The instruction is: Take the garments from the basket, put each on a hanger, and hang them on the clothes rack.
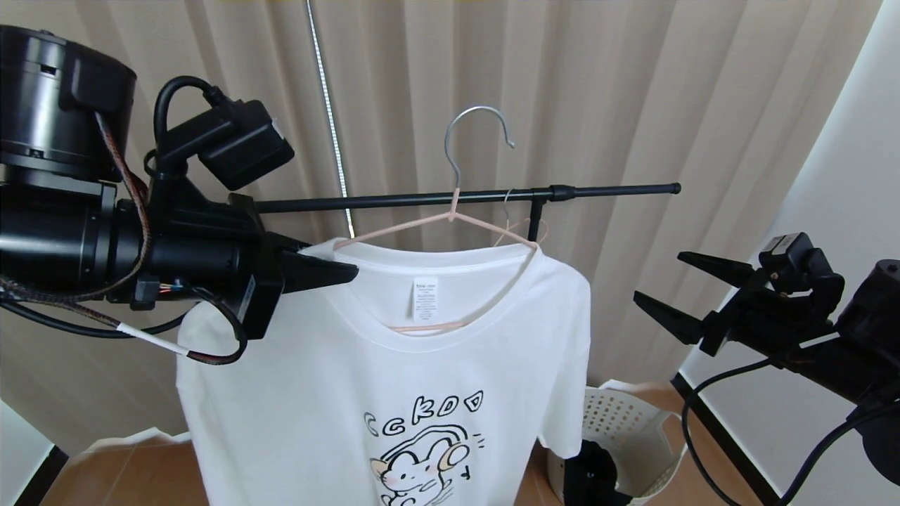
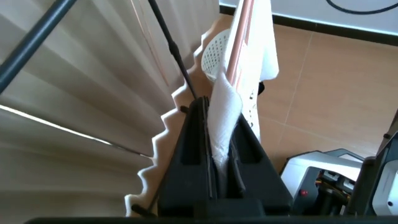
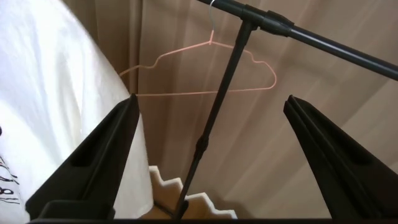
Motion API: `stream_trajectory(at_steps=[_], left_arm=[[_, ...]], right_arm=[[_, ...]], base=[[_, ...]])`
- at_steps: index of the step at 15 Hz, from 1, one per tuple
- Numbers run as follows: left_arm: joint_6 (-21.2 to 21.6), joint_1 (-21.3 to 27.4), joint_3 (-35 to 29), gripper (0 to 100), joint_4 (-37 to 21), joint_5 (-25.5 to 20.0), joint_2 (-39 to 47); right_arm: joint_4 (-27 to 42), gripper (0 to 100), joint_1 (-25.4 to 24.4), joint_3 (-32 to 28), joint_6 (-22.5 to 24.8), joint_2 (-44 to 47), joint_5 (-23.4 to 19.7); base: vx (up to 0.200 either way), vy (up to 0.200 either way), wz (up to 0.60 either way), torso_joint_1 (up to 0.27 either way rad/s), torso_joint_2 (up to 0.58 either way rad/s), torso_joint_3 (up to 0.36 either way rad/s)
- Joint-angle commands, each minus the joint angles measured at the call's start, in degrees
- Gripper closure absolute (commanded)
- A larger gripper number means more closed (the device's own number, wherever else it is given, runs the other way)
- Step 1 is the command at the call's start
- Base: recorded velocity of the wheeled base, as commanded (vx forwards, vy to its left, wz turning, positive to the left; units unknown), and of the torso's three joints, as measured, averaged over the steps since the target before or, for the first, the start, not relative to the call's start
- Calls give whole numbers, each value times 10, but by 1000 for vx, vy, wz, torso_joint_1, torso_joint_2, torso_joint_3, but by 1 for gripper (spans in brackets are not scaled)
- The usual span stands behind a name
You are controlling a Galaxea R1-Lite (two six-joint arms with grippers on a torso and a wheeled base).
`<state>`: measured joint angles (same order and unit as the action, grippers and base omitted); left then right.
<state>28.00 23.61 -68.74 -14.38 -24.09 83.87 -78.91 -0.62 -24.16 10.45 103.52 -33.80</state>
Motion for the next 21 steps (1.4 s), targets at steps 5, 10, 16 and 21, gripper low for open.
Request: stream_trajectory(at_steps=[5,10,16,21], left_arm=[[1,-2,73,100,15,26,5],[1,-6,153,100,78,75,22],[1,-7,206,100,120,116,50],[-23,-10,222,100,146,162,99]], right_arm=[[1,0,0,-1,0,5,0],[1,0,0,-1,1,5,0],[1,0,-1,-1,1,5,1],[1,0,0,-3,1,5,1]], base=[[0,0,0,0,0,0],[0,0,0,0,0,0],[0,0,0,0,0,0],[0,0,0,0,0,0]])
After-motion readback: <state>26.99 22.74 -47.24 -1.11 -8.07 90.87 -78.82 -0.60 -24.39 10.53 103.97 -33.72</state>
